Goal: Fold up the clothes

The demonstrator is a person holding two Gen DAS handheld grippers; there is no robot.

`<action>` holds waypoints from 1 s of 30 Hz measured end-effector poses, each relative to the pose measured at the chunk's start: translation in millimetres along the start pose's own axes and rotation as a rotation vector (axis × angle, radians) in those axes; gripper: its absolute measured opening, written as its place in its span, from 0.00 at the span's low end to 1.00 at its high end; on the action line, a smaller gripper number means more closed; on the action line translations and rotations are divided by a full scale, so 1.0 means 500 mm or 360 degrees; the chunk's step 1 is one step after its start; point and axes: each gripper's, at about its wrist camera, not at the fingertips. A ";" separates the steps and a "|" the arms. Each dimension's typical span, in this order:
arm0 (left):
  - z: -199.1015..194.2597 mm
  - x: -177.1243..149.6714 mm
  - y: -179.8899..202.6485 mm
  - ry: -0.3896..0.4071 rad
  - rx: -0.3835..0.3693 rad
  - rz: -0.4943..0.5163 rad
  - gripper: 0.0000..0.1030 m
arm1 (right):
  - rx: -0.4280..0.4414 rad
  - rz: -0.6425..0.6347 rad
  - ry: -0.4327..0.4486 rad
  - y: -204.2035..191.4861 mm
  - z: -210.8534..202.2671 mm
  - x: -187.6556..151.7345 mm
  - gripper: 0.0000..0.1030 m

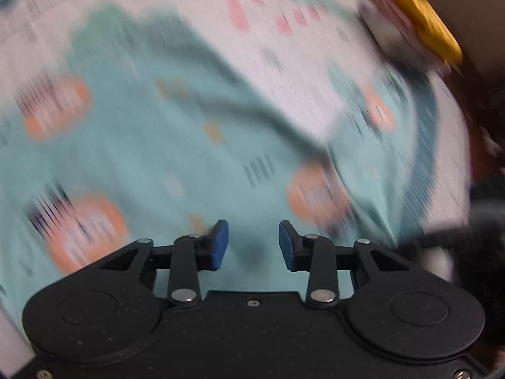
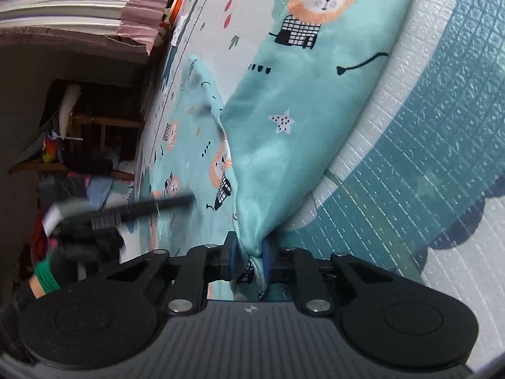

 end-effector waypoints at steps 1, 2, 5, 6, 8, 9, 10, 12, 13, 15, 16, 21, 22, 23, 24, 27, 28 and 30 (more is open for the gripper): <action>-0.005 0.021 -0.005 0.0051 0.0064 -0.0024 0.34 | -0.0019 -0.0052 0.0002 -0.007 -0.001 -0.002 0.17; -0.006 0.043 -0.009 0.0094 0.0109 -0.0043 0.34 | -0.0045 -0.0123 0.0008 -0.017 -0.001 -0.006 0.17; 0.002 0.112 -0.019 0.0204 0.0201 -0.0107 0.34 | -0.0124 -0.0346 0.0022 -0.043 -0.003 -0.019 0.17; 0.010 0.131 -0.023 0.0227 0.0222 -0.0148 0.34 | -0.0141 -0.0384 0.0025 -0.047 -0.004 -0.021 0.17; 0.030 0.166 -0.026 0.0250 0.0271 -0.0217 0.34 | -0.0168 -0.0470 0.0031 -0.054 -0.005 -0.028 0.17; 0.040 0.181 -0.026 0.0253 0.0303 -0.0240 0.34 | -0.0180 -0.0516 0.0035 -0.058 -0.005 -0.032 0.17; 0.050 0.192 -0.027 0.0248 0.0336 -0.0262 0.34 | -0.0194 -0.0559 0.0038 -0.062 -0.006 -0.036 0.17; 0.071 0.212 -0.029 0.0229 0.0403 -0.0306 0.34 | -0.0224 -0.0655 0.0044 -0.072 -0.006 -0.045 0.17; 0.080 0.220 -0.031 0.0218 0.0436 -0.0320 0.34 | -0.0239 -0.0703 0.0047 -0.077 -0.006 -0.049 0.17; 0.098 0.231 -0.036 0.0196 0.0491 -0.0337 0.34 | -0.0259 -0.0776 0.0054 -0.080 -0.009 -0.054 0.17; 0.106 0.236 -0.039 0.0187 0.0505 -0.0350 0.34 | -0.0268 -0.0811 0.0057 -0.081 -0.010 -0.056 0.17; 0.132 0.241 -0.052 0.0110 0.0600 -0.0372 0.28 | -0.0282 -0.0958 0.0073 -0.085 -0.012 -0.066 0.17; 0.131 0.242 -0.055 0.0111 0.0602 -0.0383 0.26 | -0.0280 -0.0964 0.0076 -0.084 -0.013 -0.066 0.17; 0.129 0.243 -0.059 0.0110 0.0602 -0.0385 0.18 | -0.0284 -0.0973 0.0082 -0.087 -0.012 -0.068 0.17; 0.127 0.245 -0.064 0.0106 0.0600 -0.0381 0.11 | -0.0289 -0.0990 0.0087 -0.089 -0.011 -0.070 0.17; 0.114 0.240 -0.081 0.0132 0.0545 -0.0428 0.05 | -0.0302 -0.1042 0.0099 -0.093 -0.013 -0.075 0.17; 0.108 0.237 -0.086 0.0144 0.0530 -0.0440 0.05 | -0.0309 -0.1072 0.0107 -0.096 -0.014 -0.079 0.17; 0.085 0.228 -0.092 0.0191 0.0485 -0.0480 0.04 | -0.0321 -0.1162 0.0126 -0.103 -0.018 -0.089 0.17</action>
Point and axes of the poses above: each gripper's, at about its wrist camera, not at the fingertips, and z roughly the way its jaws point, y to its right, x to its top, and after that the axes turned 15 degrees about z, right-handed
